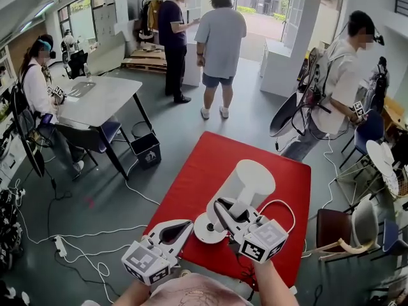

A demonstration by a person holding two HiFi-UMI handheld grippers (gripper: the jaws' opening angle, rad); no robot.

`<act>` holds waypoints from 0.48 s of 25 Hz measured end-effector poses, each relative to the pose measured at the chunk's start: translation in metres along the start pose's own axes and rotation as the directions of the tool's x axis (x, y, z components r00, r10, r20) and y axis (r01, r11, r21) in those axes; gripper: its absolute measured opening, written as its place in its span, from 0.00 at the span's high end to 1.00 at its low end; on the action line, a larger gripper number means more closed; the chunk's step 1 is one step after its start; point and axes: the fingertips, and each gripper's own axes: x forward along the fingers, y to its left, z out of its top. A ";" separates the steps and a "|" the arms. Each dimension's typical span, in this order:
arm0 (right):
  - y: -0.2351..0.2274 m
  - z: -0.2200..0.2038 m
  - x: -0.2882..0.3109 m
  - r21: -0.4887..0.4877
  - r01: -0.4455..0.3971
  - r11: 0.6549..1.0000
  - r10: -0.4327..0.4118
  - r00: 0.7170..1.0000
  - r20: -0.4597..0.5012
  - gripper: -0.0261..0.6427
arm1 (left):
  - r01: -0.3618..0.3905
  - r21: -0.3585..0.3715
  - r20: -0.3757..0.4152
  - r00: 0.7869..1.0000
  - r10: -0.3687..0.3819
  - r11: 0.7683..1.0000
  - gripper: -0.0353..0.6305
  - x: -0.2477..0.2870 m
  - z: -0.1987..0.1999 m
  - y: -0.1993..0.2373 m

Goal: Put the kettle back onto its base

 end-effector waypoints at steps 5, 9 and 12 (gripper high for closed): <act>-0.001 -0.016 0.005 0.019 -0.004 1.000 0.005 1.000 -0.023 0.88 | -0.005 -0.004 -0.007 1.000 0.005 1.000 0.97 -0.003 -0.002 0.001; -0.004 -0.036 0.008 0.032 -0.005 0.999 0.007 0.999 -0.049 0.88 | -0.021 0.001 -0.014 1.000 0.021 1.000 0.97 -0.007 -0.005 0.003; -0.007 -0.048 0.011 0.036 -0.003 0.999 0.005 0.998 -0.070 0.88 | -0.029 0.003 -0.011 1.000 0.029 1.000 0.97 -0.009 -0.005 0.006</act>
